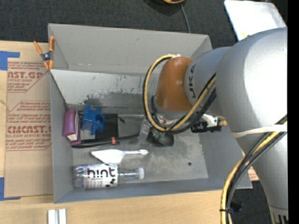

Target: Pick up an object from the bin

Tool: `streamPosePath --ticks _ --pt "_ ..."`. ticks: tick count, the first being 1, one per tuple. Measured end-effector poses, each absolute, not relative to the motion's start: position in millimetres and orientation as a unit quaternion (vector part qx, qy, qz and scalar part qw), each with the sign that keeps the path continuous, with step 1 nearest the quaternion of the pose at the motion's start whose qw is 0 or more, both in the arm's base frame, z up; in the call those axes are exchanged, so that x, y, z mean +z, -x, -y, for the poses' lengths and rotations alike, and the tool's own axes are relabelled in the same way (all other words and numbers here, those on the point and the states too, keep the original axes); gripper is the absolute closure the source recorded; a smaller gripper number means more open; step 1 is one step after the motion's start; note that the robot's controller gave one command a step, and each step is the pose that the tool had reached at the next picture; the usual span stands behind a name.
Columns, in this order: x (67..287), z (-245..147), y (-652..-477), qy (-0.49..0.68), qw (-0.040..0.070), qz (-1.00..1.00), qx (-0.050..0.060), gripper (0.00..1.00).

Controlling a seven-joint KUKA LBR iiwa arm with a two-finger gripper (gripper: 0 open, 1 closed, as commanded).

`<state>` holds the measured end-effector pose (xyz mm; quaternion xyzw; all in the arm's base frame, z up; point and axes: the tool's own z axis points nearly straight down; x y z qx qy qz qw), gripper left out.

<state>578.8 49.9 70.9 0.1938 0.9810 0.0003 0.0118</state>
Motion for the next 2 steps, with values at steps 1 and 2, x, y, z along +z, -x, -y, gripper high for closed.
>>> streamPosePath --ticks 1,2 --pt "71 -51 -578.5 -0.194 0.011 -0.981 0.001 1.0" --pt "99 -51 -576.3 -0.194 0.008 -0.981 0.0 1.0"
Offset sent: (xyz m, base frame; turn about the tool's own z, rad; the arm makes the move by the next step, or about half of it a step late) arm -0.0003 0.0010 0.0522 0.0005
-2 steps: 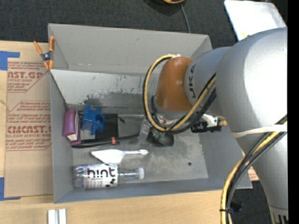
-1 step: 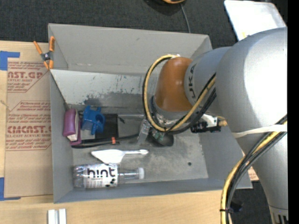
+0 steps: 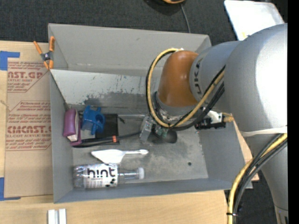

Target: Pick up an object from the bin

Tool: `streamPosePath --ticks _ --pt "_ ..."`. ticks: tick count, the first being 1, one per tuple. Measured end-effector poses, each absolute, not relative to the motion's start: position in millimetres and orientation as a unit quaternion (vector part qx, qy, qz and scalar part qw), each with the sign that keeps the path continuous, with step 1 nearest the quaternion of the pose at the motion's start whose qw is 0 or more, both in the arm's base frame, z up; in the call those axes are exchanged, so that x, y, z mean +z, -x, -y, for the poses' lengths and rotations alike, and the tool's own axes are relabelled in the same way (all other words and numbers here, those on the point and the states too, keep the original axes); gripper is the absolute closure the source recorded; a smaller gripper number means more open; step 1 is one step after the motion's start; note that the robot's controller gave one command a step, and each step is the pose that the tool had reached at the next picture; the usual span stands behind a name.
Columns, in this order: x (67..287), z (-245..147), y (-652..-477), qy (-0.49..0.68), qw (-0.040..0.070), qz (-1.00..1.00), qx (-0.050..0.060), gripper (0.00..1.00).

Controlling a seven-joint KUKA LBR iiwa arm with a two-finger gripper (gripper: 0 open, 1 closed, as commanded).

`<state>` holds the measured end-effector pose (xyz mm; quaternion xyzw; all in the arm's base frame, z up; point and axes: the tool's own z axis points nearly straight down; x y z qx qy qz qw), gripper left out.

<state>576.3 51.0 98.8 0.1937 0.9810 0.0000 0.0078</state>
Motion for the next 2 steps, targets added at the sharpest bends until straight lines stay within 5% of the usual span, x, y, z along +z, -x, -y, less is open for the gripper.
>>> streamPosePath --ticks 2 --pt "198 -51 -575.3 -0.193 0.005 -0.981 -0.001 1.0"
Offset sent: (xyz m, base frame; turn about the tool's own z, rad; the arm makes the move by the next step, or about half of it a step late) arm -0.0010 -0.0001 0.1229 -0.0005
